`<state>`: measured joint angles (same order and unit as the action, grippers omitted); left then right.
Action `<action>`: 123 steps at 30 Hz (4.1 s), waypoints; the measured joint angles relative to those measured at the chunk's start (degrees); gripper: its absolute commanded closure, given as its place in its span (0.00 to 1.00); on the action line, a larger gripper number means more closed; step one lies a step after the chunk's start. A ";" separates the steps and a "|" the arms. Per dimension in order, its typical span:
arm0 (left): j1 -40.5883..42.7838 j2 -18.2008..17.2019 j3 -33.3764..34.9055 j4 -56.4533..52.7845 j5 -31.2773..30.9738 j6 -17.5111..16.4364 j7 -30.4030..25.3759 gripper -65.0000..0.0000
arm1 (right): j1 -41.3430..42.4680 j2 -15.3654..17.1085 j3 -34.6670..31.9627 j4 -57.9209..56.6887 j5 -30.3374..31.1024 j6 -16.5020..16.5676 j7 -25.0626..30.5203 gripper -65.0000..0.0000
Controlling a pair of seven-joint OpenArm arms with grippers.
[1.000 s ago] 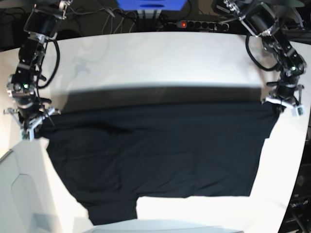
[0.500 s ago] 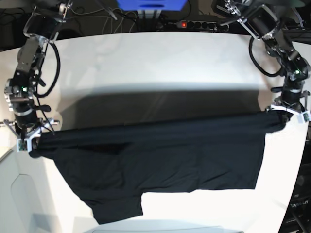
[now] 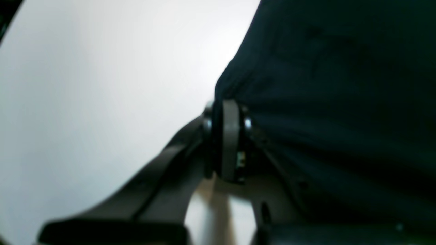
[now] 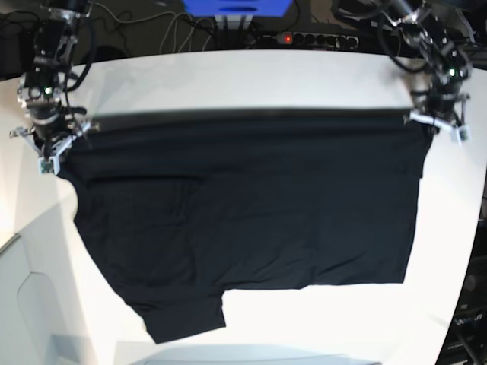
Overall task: Fold the T-shirt properly
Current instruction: 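Drag the folded edge back toward the robot with both grippers, then open both grippers and release the shirt edge, then reach both grippers to the shirt's hem corners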
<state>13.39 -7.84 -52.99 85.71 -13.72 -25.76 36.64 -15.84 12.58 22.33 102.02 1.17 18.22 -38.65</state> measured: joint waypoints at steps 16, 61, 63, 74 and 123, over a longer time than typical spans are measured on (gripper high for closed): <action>5.38 1.68 -2.14 0.07 -0.39 0.07 -1.07 1.00 | -13.31 -6.34 6.21 -0.33 -0.66 0.02 14.78 1.00; 14.03 3.85 -2.40 1.66 -1.95 0.20 -4.98 1.00 | -18.47 -10.69 7.23 -5.68 -0.72 -0.02 26.62 1.00; 14.05 3.74 -2.40 1.68 -1.99 0.20 -4.92 1.00 | -18.47 -10.69 7.23 -5.68 -0.74 -0.02 26.45 0.93; 14.08 3.45 -2.82 1.66 -1.14 -8.59 -4.11 0.92 | -18.51 -10.84 7.23 -1.40 -1.16 0.00 25.22 0.55; -20.83 3.61 -0.66 -0.70 14.62 -10.27 0.33 0.32 | 33.35 -4.13 -6.34 -37.31 -1.16 -0.13 21.20 0.44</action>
<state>-7.44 -4.23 -53.65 85.01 0.91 -36.03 36.97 17.52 8.45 15.99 64.71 0.01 18.09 -17.45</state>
